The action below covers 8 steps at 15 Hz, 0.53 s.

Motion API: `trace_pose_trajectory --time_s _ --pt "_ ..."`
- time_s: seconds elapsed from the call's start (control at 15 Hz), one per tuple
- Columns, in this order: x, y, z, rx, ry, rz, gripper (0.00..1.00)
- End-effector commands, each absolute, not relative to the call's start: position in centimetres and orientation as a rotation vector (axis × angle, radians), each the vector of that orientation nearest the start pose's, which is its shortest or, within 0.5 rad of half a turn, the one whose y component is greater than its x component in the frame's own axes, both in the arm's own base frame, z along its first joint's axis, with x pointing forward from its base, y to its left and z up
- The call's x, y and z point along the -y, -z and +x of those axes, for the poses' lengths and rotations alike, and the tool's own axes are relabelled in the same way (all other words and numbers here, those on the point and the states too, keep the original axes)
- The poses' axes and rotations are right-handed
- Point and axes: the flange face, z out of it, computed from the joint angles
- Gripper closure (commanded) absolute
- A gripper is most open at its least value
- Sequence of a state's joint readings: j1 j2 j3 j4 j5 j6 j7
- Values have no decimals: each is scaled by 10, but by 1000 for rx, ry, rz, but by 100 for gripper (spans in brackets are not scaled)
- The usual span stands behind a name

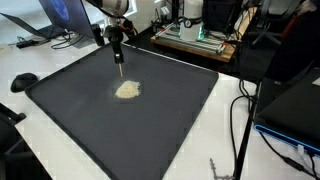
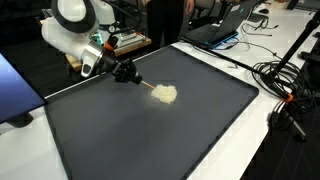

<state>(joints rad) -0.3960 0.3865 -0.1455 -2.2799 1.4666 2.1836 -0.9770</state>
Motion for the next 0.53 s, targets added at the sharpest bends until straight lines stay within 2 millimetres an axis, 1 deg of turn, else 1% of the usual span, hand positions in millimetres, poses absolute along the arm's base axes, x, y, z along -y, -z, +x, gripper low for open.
trace_pose_trajectory --time_s 0.0,0.27,0.47 --pt "197 -201 415 -895 520 -2088 97" --pt "172 -233 406 -903 573 -2160 97" --pt "163 -262 410 -871 620 -2294 97"
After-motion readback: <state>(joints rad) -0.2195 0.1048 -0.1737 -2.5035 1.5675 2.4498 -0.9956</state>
